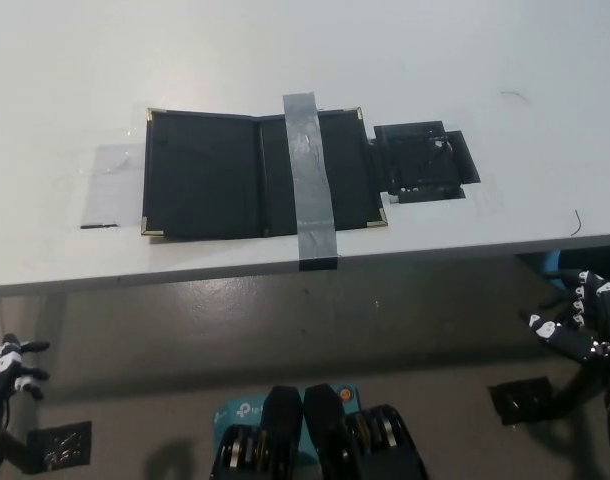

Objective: The robot uses its left hand to push the cover of the diary kept in the middle of the desk towards the right to close it

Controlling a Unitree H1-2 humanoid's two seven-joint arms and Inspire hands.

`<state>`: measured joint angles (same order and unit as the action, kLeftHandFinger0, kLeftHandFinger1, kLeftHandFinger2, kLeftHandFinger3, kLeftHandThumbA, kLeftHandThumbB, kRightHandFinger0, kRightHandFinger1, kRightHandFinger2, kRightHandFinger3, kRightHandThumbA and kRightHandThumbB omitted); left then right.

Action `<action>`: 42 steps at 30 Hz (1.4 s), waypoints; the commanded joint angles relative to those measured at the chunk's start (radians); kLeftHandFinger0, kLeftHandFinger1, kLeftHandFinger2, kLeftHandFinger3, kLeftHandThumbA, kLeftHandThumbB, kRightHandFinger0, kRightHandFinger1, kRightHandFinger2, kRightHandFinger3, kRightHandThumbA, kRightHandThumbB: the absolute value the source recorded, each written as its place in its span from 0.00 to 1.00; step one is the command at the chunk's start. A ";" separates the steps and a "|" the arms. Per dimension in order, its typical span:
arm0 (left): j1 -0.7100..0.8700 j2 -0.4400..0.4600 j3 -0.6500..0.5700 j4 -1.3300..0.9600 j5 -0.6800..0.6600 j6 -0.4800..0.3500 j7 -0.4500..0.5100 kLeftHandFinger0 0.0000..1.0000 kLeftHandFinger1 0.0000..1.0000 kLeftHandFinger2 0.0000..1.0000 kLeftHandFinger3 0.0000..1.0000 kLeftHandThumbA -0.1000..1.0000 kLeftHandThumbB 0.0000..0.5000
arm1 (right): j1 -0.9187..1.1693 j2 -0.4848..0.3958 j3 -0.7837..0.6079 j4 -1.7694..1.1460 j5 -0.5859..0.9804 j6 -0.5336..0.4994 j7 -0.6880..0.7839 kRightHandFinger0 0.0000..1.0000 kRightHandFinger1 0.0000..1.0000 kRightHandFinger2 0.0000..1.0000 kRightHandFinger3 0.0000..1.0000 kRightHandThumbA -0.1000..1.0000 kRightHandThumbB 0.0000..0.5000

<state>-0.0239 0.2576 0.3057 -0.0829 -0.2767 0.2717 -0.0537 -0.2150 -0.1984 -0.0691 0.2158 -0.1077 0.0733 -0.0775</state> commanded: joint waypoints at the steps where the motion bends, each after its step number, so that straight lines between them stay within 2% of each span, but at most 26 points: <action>1: -0.017 0.029 -0.012 -0.098 -0.027 -0.013 -0.043 0.23 0.25 0.43 0.66 0.31 0.06 | -0.021 -0.011 -0.006 -0.010 -0.008 -0.013 -0.006 0.13 0.24 0.38 0.60 0.86 0.29; 6: -0.037 0.044 -0.033 -0.222 -0.041 0.039 -0.050 0.24 0.24 0.42 0.64 0.33 0.08 | -0.020 -0.007 -0.013 -0.006 0.003 -0.017 -0.008 0.12 0.23 0.36 0.58 0.83 0.29; 7: -0.052 0.055 -0.037 -0.286 -0.049 0.067 -0.050 0.21 0.26 0.44 0.63 0.40 0.21 | -0.019 -0.008 -0.011 -0.008 -0.004 -0.014 -0.011 0.12 0.23 0.37 0.58 0.83 0.29; 8: -0.067 0.053 -0.034 -0.338 -0.081 0.097 -0.045 0.22 0.28 0.45 0.62 0.39 0.24 | -0.019 -0.010 -0.011 -0.005 -0.004 -0.018 -0.009 0.12 0.23 0.37 0.57 0.84 0.29; 9: -0.076 0.053 -0.036 -0.351 -0.094 0.089 -0.054 0.23 0.28 0.44 0.62 0.37 0.14 | -0.018 -0.011 -0.011 -0.006 -0.006 -0.018 -0.010 0.12 0.23 0.36 0.57 0.85 0.30; 11: -0.097 0.048 -0.038 -0.389 -0.132 0.075 -0.069 0.21 0.27 0.42 0.61 0.37 0.04 | -0.019 -0.011 -0.013 0.003 -0.005 -0.030 -0.013 0.12 0.23 0.36 0.57 0.85 0.30; 12: -0.111 0.038 -0.035 -0.413 -0.158 0.097 -0.059 0.21 0.26 0.42 0.61 0.37 0.10 | -0.019 -0.011 -0.013 0.000 -0.006 -0.024 -0.013 0.13 0.24 0.36 0.57 0.85 0.31; 14: -0.130 0.026 -0.030 -0.438 -0.186 0.130 -0.043 0.19 0.26 0.42 0.60 0.39 0.13 | -0.021 -0.010 -0.012 -0.004 -0.008 -0.013 -0.013 0.13 0.24 0.36 0.57 0.85 0.31; 15: -0.151 0.021 -0.033 -0.436 -0.210 0.125 -0.049 0.21 0.30 0.47 0.63 0.40 0.04 | -0.020 -0.009 -0.012 -0.005 -0.008 -0.014 -0.014 0.14 0.24 0.36 0.57 0.85 0.32; 16: -0.160 0.019 -0.034 -0.435 -0.221 0.123 -0.052 0.22 0.31 0.50 0.65 0.41 0.02 | -0.020 -0.009 -0.012 -0.005 -0.008 -0.015 -0.014 0.14 0.24 0.36 0.57 0.85 0.32; 18: -0.188 -0.002 -0.026 -0.403 -0.267 0.125 -0.050 0.31 0.42 0.57 0.71 0.41 0.04 | -0.015 -0.006 -0.015 -0.009 -0.006 -0.010 -0.017 0.13 0.24 0.36 0.57 0.84 0.31; 19: -0.197 -0.019 -0.024 -0.384 -0.265 0.120 -0.037 0.32 0.44 0.59 0.74 0.42 0.01 | -0.012 -0.008 -0.017 -0.014 -0.003 -0.001 -0.014 0.13 0.24 0.36 0.57 0.84 0.30; 21: -0.218 -0.045 -0.010 -0.345 -0.290 0.109 -0.028 0.42 0.50 0.62 0.78 0.52 0.00 | -0.012 -0.009 -0.018 -0.008 0.000 -0.010 -0.012 0.14 0.23 0.36 0.58 0.83 0.27; 22: -0.222 -0.066 0.006 -0.337 -0.316 0.132 -0.005 0.49 0.54 0.68 0.83 0.56 0.00 | -0.009 -0.012 -0.017 -0.006 0.000 -0.018 -0.008 0.15 0.24 0.36 0.58 0.83 0.27; 23: -0.223 -0.070 0.010 -0.336 -0.319 0.136 -0.003 0.49 0.54 0.68 0.84 0.57 0.00 | -0.008 -0.013 -0.016 -0.005 0.000 -0.019 -0.008 0.15 0.24 0.36 0.58 0.83 0.27; 24: -0.257 -0.116 0.051 -0.289 -0.346 0.167 0.066 0.69 0.69 0.79 0.97 0.73 0.00 | -0.009 -0.015 -0.014 -0.004 -0.005 -0.017 -0.008 0.15 0.23 0.36 0.58 0.83 0.26; 25: -0.258 -0.118 0.053 -0.289 -0.345 0.170 0.064 0.69 0.70 0.79 0.98 0.76 0.00 | -0.009 -0.015 -0.014 -0.004 -0.005 -0.017 -0.008 0.15 0.23 0.36 0.58 0.83 0.26; 26: -0.268 -0.131 0.068 -0.275 -0.342 0.180 0.082 0.76 0.76 0.85 1.00 0.80 0.00 | -0.010 -0.015 -0.014 -0.002 -0.004 -0.021 -0.007 0.15 0.23 0.35 0.57 0.83 0.26; 27: -0.283 -0.146 0.082 -0.243 -0.346 0.172 0.090 0.91 0.95 1.00 1.00 0.91 0.00 | -0.012 -0.015 -0.015 0.001 -0.003 -0.022 -0.009 0.14 0.22 0.35 0.56 0.83 0.28; 28: -0.294 -0.157 0.095 -0.219 -0.351 0.164 0.091 0.99 1.00 1.00 1.00 1.00 0.00 | -0.013 -0.014 -0.015 0.002 -0.004 -0.018 -0.010 0.14 0.22 0.35 0.56 0.83 0.29; 31: -0.319 -0.188 0.135 -0.177 -0.393 0.174 0.114 1.00 1.00 1.00 1.00 1.00 0.00 | -0.014 -0.013 -0.016 0.001 -0.004 -0.013 -0.011 0.13 0.21 0.35 0.56 0.83 0.30; 34: -0.377 -0.235 0.204 -0.051 -0.452 0.143 0.137 1.00 1.00 1.00 1.00 1.00 0.00 | -0.012 -0.008 -0.019 -0.012 -0.002 0.000 -0.013 0.15 0.21 0.34 0.56 0.82 0.31; 38: -0.424 -0.254 0.244 0.035 -0.440 0.116 0.164 1.00 1.00 1.00 1.00 1.00 0.00 | -0.016 -0.009 -0.019 -0.013 -0.002 0.005 -0.010 0.16 0.22 0.35 0.56 0.82 0.33; 42: -0.466 -0.249 0.262 0.106 -0.419 0.098 0.183 1.00 1.00 1.00 1.00 1.00 0.01 | -0.020 -0.014 -0.016 -0.001 -0.004 -0.016 -0.010 0.14 0.21 0.34 0.56 0.82 0.29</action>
<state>-0.4287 -0.0043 0.5525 -0.0051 -0.6764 0.4166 0.0846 -0.2140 -0.1994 -0.0748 0.2219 -0.1073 0.0794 -0.0774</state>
